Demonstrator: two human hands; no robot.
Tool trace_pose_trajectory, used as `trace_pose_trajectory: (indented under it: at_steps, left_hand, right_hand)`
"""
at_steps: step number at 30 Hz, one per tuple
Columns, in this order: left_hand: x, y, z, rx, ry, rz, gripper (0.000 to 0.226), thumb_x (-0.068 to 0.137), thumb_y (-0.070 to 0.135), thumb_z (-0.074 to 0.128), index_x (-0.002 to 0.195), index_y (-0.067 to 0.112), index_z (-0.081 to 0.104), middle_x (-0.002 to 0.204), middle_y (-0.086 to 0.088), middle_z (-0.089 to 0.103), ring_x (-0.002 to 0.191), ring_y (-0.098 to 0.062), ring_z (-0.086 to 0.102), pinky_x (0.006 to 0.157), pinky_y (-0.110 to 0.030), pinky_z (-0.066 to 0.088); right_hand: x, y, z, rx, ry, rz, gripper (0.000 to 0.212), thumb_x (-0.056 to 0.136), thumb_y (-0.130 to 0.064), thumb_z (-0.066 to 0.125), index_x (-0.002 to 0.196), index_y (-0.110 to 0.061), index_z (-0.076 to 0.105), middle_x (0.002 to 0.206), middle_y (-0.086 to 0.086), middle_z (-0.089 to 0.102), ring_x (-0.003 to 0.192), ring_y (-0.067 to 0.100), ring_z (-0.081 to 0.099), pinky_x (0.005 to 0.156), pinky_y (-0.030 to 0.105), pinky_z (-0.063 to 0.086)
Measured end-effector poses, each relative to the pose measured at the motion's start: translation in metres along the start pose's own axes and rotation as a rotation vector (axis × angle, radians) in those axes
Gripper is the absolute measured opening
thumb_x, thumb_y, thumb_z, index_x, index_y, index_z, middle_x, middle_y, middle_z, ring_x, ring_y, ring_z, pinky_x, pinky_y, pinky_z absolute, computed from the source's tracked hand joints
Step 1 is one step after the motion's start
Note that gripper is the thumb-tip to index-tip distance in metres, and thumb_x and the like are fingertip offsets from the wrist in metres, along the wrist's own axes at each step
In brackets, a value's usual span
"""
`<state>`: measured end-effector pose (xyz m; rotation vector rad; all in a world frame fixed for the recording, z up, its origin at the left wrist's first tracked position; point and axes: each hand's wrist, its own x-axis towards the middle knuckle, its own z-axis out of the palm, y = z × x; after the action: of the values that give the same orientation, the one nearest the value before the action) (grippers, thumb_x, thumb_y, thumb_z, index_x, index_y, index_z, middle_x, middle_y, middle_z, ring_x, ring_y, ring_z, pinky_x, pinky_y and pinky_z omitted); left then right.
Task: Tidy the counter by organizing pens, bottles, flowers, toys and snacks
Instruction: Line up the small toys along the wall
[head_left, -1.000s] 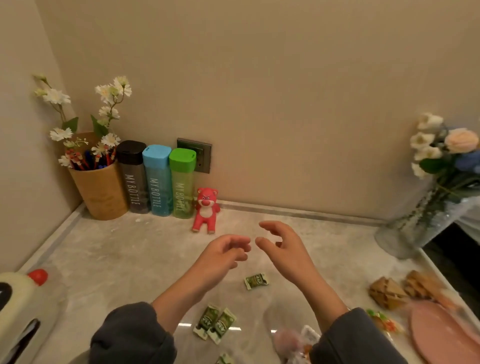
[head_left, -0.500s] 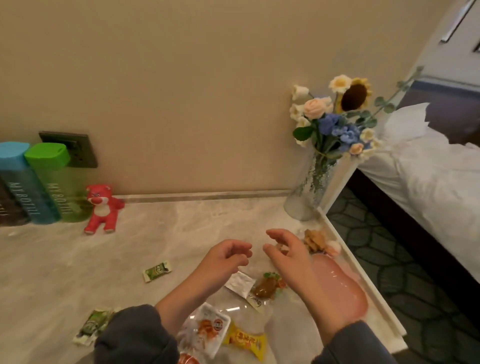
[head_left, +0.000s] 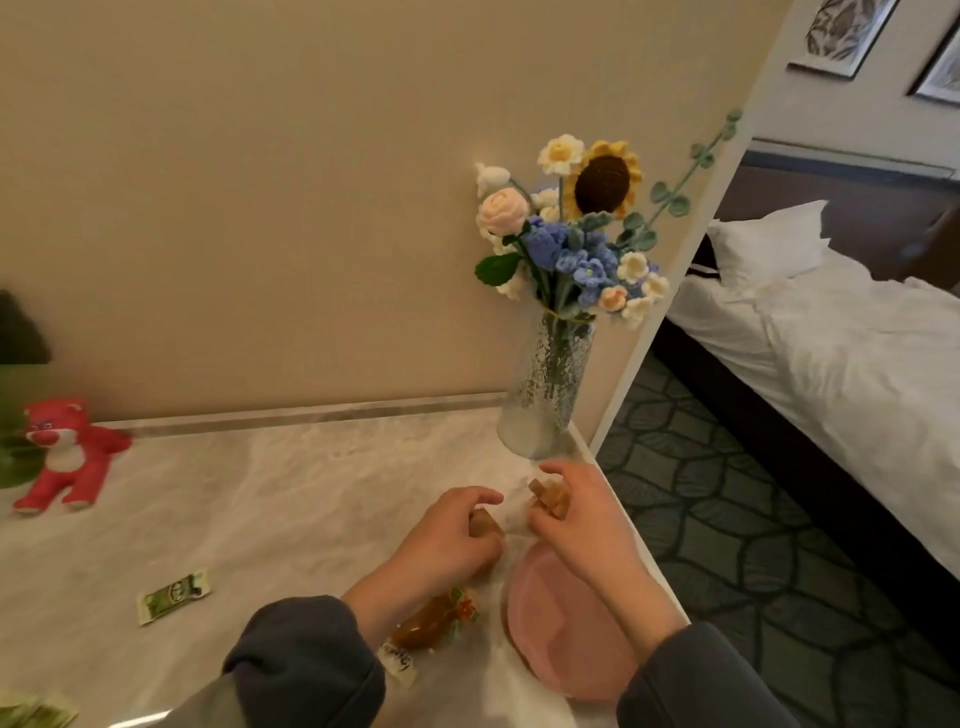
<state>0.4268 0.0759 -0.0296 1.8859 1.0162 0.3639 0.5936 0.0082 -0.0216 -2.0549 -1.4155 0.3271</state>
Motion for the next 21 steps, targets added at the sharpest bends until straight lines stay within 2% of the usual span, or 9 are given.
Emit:
trace_pose_trajectory:
  at_steps: [2,4,6,8,10,12,15,19,21]
  left_hand:
    - [0.011,0.0,0.003,0.119,-0.056,-0.024,0.058,0.08,0.024,0.067,0.134,0.027,0.046,0.135,0.003,0.041,0.118,-0.01,0.045,0.092,-0.016,0.036]
    - [0.019,-0.001,0.005,0.216,-0.131,-0.056,0.068,0.079,0.029,0.069,0.14,0.026,0.039,0.142,-0.001,0.036,0.128,-0.017,0.04,0.103,-0.024,0.036]
    - [0.026,-0.004,0.006,0.291,-0.185,-0.098,0.072,0.079,0.033,0.069,0.142,0.03,0.035,0.143,-0.002,0.034,0.13,-0.02,0.037,0.107,-0.03,0.036]
    - [0.032,-0.008,0.008,0.365,-0.212,-0.12,0.073,0.078,0.036,0.069,0.142,0.033,0.034,0.138,-0.002,0.038,0.126,-0.021,0.038,0.103,-0.032,0.038]
    - [0.035,-0.012,0.01,0.386,-0.219,-0.127,0.074,0.077,0.037,0.069,0.142,0.036,0.032,0.132,-0.001,0.043,0.122,-0.022,0.039,0.099,-0.032,0.039]
    - [0.037,-0.015,0.012,0.371,-0.22,-0.136,0.075,0.076,0.037,0.07,0.141,0.037,0.032,0.127,-0.001,0.046,0.117,-0.021,0.043,0.097,-0.032,0.042]
    - [0.038,-0.018,0.014,0.351,-0.207,-0.134,0.072,0.076,0.038,0.071,0.138,0.037,0.034,0.125,0.0,0.047,0.113,-0.019,0.048,0.095,-0.033,0.045]
    - [0.036,-0.021,0.013,0.267,-0.148,-0.124,0.071,0.077,0.042,0.071,0.138,0.034,0.035,0.127,0.0,0.048,0.11,-0.018,0.051,0.094,-0.031,0.046]
    - [0.034,-0.02,0.008,0.178,-0.082,-0.136,0.069,0.079,0.042,0.07,0.138,0.033,0.034,0.125,0.0,0.047,0.106,-0.016,0.054,0.089,-0.028,0.047]
  right_hand:
    - [0.013,0.01,-0.003,-0.129,-0.065,-0.042,0.066,0.076,-0.029,0.07,0.137,-0.029,0.045,0.133,-0.008,0.047,0.114,-0.01,0.045,0.091,0.007,0.035]
    - [0.025,0.016,-0.004,-0.299,-0.147,-0.017,0.08,0.076,-0.037,0.068,0.146,-0.03,0.032,0.144,-0.004,0.039,0.133,0.015,0.038,0.114,0.036,0.024]
    - [0.036,0.02,-0.002,-0.418,-0.207,0.016,0.086,0.076,-0.042,0.066,0.15,-0.03,0.023,0.149,-0.003,0.035,0.14,0.02,0.031,0.118,0.049,0.005]
    - [0.044,0.023,0.003,-0.467,-0.237,0.029,0.085,0.076,-0.045,0.064,0.149,-0.031,0.022,0.148,-0.002,0.037,0.139,0.021,0.033,0.117,0.054,-0.004]
    - [0.049,0.025,0.007,-0.508,-0.283,0.059,0.076,0.076,-0.047,0.06,0.144,-0.034,0.03,0.139,-0.001,0.047,0.133,0.022,0.04,0.115,0.058,-0.006]
    - [0.052,0.025,0.011,-0.538,-0.327,0.083,0.054,0.077,-0.044,0.056,0.128,-0.035,0.045,0.12,-0.003,0.055,0.123,0.022,0.048,0.114,0.061,0.0]
    - [0.051,0.021,0.014,-0.558,-0.34,0.091,0.033,0.077,-0.037,0.056,0.109,-0.035,0.053,0.104,-0.006,0.055,0.11,0.019,0.052,0.114,0.058,0.009]
    - [0.048,0.015,0.015,-0.515,-0.25,0.034,0.031,0.078,-0.031,0.055,0.109,-0.035,0.056,0.106,-0.006,0.056,0.107,0.019,0.055,0.113,0.049,0.014]
    - [0.046,0.009,0.015,-0.38,-0.185,0.002,0.046,0.078,-0.029,0.06,0.123,-0.034,0.054,0.117,-0.005,0.054,0.11,0.017,0.054,0.105,0.038,0.031]
